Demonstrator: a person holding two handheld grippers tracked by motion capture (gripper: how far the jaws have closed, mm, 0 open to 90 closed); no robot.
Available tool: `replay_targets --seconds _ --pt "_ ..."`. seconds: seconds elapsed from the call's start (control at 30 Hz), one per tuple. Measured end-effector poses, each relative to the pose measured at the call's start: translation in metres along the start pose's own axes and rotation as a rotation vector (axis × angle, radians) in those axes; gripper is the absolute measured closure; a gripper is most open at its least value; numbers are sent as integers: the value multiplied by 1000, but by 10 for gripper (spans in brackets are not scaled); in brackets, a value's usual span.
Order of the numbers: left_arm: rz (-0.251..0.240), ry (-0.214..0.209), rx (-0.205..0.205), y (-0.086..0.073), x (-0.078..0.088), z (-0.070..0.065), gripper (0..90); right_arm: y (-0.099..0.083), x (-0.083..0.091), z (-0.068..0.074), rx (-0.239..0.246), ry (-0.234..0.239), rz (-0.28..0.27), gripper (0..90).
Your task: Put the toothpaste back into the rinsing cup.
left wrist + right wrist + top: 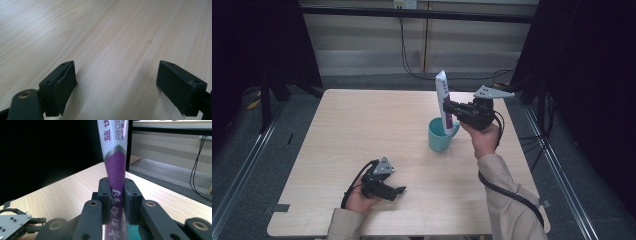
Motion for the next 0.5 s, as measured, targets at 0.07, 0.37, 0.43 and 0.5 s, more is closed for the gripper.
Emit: replay_targets --seconds 0.07,0.37,0.43,0.5 --pt "1 2 1 0 0 0 160 0 -2 -1 -4 0 -5 780" --pt "2 2 4 0 0 0 163 0 -9 -7 -12 -17 -27 780" --pt "2 1 4 0 0 0 164 -1 -10 -7 -15 -22 -28 780" --pt "4 1 3 0 0 0 164 -1 -12 -8 -15 -20 -27 780"
Point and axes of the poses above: each handheld gripper's, and its own axes: x roughly backward along the jaws, y roughly out of its top, z roughly to its left, the point moved 9 cm from there along -x, roughly forward along the jaws, and after that the axes turned 5 degrees about -x, right-handed, at the moved point
